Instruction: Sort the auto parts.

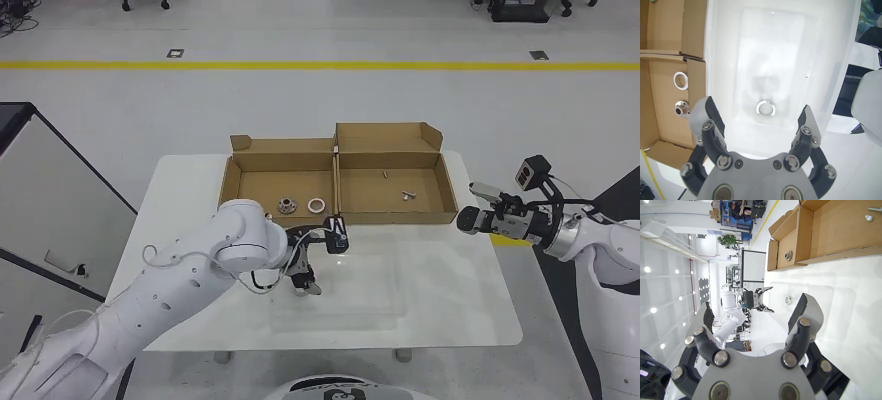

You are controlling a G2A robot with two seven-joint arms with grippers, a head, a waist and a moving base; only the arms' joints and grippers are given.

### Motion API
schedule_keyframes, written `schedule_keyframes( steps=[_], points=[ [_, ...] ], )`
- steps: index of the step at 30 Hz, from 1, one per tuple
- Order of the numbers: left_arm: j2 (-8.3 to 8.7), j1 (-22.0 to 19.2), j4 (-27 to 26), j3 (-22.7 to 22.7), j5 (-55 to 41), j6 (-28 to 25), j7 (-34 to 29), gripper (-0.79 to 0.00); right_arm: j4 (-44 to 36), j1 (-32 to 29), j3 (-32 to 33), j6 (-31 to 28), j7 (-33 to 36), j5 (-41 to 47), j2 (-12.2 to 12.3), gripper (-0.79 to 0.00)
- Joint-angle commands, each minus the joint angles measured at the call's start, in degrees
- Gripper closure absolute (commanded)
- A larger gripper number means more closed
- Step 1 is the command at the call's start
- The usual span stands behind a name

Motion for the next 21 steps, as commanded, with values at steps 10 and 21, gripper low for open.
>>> schedule_keyframes(
  steps=[10,21],
  points=[
    [1.92,-5.9,2.2,8.6,-2.2,1.0,-1.0,-0.690,0.0,0.0,0.0,0.0,0.0,0.0,0.0,-0.785],
    [0.84,-7.3,5.8,12.3,-1.9,0.6,0.6,-0.597,0.0,0.0,0.0,0.0,0.0,0.0,0.0,-0.785]
  ],
)
